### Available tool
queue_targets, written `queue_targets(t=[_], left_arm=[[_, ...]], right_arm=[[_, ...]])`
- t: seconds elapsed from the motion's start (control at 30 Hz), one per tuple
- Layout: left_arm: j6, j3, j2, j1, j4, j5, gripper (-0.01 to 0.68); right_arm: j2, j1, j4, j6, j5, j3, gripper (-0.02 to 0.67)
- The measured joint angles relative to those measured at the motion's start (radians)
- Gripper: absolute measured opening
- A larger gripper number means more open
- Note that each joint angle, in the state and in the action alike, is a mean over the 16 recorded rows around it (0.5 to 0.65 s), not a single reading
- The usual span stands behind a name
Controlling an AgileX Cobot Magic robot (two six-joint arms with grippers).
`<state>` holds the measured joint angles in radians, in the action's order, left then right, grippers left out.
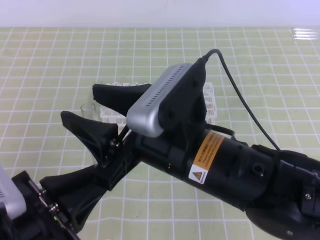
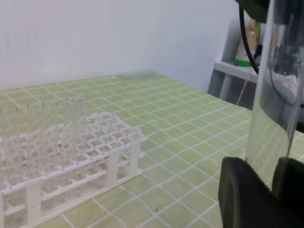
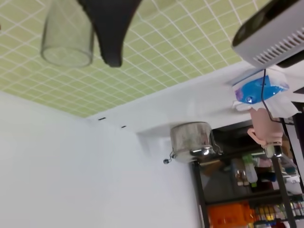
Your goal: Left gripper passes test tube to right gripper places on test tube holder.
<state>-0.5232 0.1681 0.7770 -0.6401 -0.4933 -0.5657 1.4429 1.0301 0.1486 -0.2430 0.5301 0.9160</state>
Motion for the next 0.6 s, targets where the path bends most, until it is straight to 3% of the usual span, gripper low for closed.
queue_targets(t=[0.6], left_arm=[[-0.006, 0.000, 0.000, 0.000, 0.020, -0.008, 0.060]], right_arm=[[0.006, 0.000, 0.016, -0.009, 0.011, 0.001, 0.405]])
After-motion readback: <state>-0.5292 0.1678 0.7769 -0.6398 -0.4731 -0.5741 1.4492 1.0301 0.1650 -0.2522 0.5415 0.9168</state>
